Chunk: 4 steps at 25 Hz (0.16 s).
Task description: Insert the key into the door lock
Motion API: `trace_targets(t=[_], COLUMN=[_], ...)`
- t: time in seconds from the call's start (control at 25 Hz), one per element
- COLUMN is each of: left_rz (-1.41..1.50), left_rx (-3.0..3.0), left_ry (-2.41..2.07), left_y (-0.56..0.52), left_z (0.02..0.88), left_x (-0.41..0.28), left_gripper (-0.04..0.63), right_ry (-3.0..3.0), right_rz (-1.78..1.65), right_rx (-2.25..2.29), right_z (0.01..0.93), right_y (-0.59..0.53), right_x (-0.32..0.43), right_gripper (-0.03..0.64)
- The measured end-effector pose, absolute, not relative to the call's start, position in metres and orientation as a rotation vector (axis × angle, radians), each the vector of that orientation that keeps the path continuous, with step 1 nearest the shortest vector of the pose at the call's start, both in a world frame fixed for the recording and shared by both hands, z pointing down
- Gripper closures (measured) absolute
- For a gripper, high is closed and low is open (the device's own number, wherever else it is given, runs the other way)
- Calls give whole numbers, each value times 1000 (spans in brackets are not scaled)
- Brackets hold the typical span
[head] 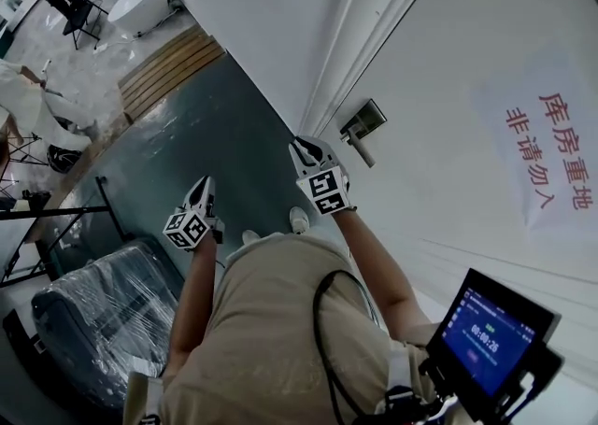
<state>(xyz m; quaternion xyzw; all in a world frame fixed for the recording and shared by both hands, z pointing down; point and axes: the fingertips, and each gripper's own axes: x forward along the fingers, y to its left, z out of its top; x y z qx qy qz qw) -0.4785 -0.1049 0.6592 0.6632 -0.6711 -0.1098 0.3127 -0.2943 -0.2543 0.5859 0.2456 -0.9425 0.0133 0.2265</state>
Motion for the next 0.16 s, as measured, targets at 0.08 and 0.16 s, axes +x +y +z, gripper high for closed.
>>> trace_targets(t=[0.08,0.16], left_rz=[-276,-263], left_rx=[1765,1779], left_ry=[-1750,-1729], left_y=[-109,-113], left_z=[660,661], left_x=[-468,-457], left_gripper=[577,577], right_ry=[-2592,-2583], right_rz=[47,60], right_rx=[691,705], right_z=[587,589], right_y=[-254,-253], right_x=[-285,-275], right_gripper=[557,557])
